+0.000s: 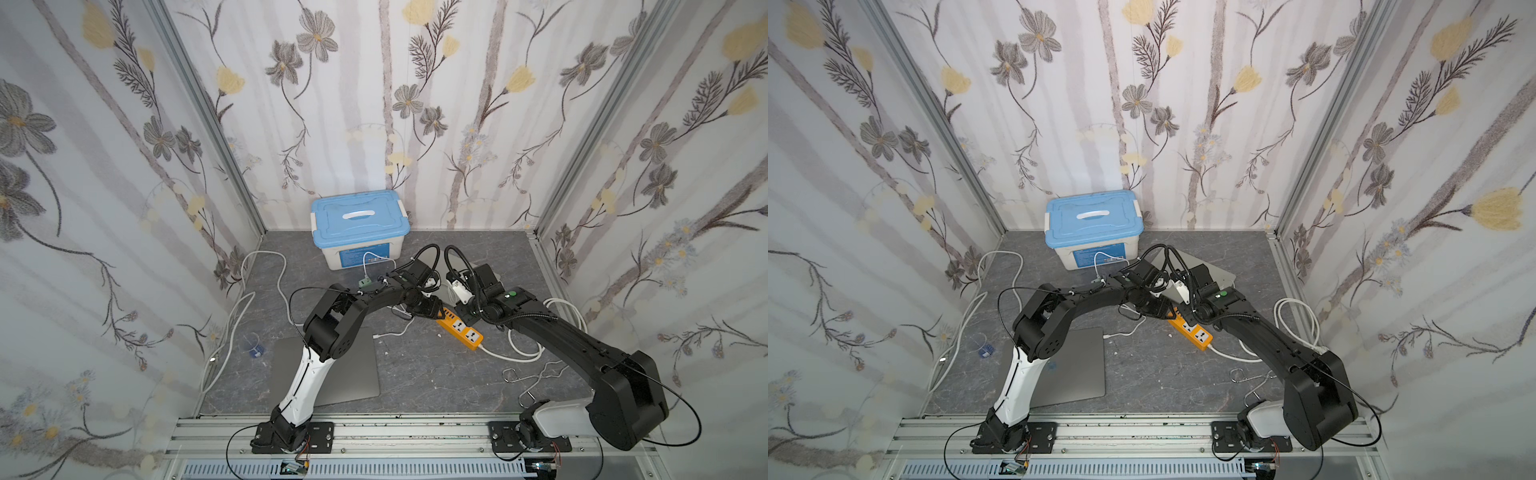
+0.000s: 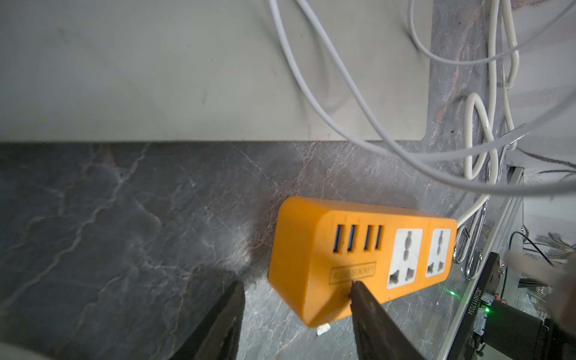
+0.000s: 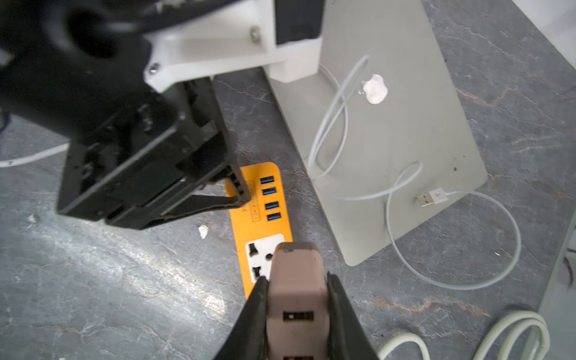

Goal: Unplug the laptop charger
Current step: Remove the plug from the socket, then place the plug at the center of the board.

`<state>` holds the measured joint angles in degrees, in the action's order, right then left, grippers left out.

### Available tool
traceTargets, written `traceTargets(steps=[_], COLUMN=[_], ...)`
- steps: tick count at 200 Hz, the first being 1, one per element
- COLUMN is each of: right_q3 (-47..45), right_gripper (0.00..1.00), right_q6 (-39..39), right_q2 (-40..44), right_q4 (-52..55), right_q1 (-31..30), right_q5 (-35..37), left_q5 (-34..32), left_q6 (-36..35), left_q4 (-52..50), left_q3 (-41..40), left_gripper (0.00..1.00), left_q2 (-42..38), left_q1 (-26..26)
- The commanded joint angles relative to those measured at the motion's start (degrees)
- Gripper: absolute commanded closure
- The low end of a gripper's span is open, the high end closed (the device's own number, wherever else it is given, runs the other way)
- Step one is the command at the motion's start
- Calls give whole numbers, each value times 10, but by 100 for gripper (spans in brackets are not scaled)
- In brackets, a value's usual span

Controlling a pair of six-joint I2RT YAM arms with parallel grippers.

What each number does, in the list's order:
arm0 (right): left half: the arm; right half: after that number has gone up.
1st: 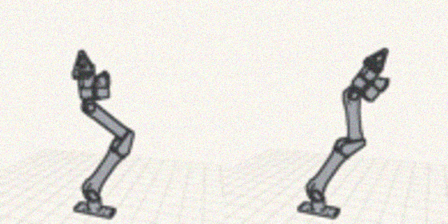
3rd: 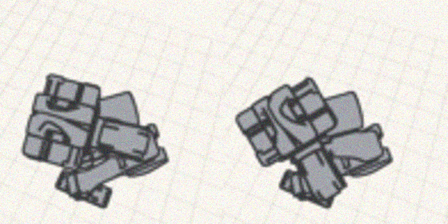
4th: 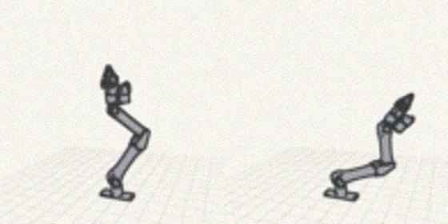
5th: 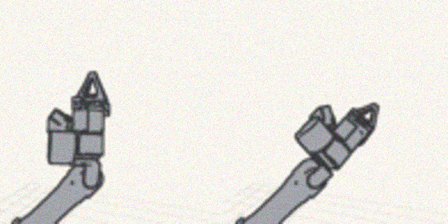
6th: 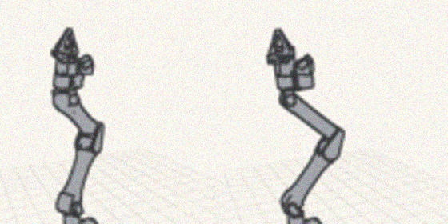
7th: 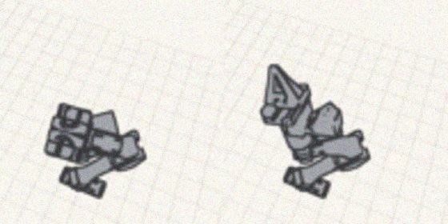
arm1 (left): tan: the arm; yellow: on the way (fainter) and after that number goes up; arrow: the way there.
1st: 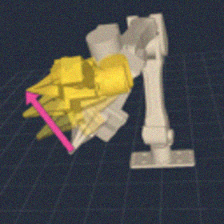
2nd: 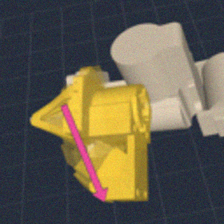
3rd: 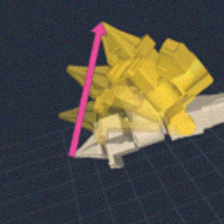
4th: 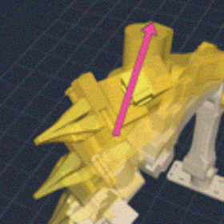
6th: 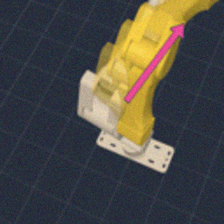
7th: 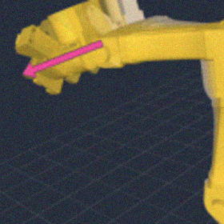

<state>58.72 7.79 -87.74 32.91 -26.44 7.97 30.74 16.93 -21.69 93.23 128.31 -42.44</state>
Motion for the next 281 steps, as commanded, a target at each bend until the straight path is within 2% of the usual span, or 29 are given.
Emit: traceTargets(steps=[1, 59, 78, 93, 119, 146, 181, 218, 281], right_q3=[24, 95, 106, 112, 122, 127, 138, 150, 168], right_gripper=[78, 79, 79, 79, 82, 82, 81, 82, 82], right_q6=[-34, -57, -59, -57, -58, -61, -56, -59, -61], right_q2=[12, -2, -32, -86, -153, -190, -243, -291, -337], right_q4=[-3, 25, 20, 13, -5, -33, -58, -88, -90], right_q1=[37, 161, 207, 241, 272, 284, 285, 284, 281], right_q5=[39, 100, 133, 148, 181, 196, 261, 257, 254], left_q5=[-27, -6, -2, 1, 7, -10, -63, -97, -97], left_q6=[-3, -22, -27, -37, -51, -61, -55, -31, -32], left_q4=[-57, -71, -80, -87, -98, -101, -68, -21, -14], left_q3=[-2, 39, 49, 54, 61, 53, 3, -52, -67], left_gripper=[41, 41, 41, 41, 41, 41, 40, 40, 39], left_q2=[3, -16, -30, -43, -72, -106, -149, -167, -162], left_q1=[0, -1, -2, -2, 0, 3, 14, 24, 36])
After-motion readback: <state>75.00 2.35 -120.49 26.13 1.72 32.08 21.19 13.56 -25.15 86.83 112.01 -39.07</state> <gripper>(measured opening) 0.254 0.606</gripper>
